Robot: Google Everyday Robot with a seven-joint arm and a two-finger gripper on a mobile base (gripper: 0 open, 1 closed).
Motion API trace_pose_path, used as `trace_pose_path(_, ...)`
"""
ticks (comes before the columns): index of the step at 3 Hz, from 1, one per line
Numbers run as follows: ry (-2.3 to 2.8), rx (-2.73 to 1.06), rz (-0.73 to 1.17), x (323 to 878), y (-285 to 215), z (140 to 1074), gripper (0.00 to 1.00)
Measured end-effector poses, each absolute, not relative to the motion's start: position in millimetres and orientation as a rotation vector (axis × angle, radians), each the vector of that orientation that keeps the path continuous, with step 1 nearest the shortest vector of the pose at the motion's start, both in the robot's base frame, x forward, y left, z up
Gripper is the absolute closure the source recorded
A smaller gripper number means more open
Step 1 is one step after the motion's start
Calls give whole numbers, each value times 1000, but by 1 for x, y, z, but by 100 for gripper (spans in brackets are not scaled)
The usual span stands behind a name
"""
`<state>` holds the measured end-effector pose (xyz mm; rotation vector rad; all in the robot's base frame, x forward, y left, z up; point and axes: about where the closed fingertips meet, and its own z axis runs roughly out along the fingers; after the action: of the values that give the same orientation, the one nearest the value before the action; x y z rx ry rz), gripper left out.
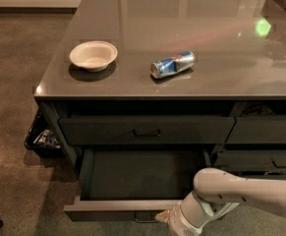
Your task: Close middle drawer
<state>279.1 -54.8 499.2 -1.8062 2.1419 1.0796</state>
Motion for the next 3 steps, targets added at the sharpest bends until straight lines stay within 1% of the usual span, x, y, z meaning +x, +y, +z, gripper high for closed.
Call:
trace_pose_path(1,2163,-1836,969,286,-54,489,0)
trace_pose_path(2,2198,-1828,841,299,-65,484,0)
trace_pose_path(3,2242,-1807,757,310,-79,476,0)
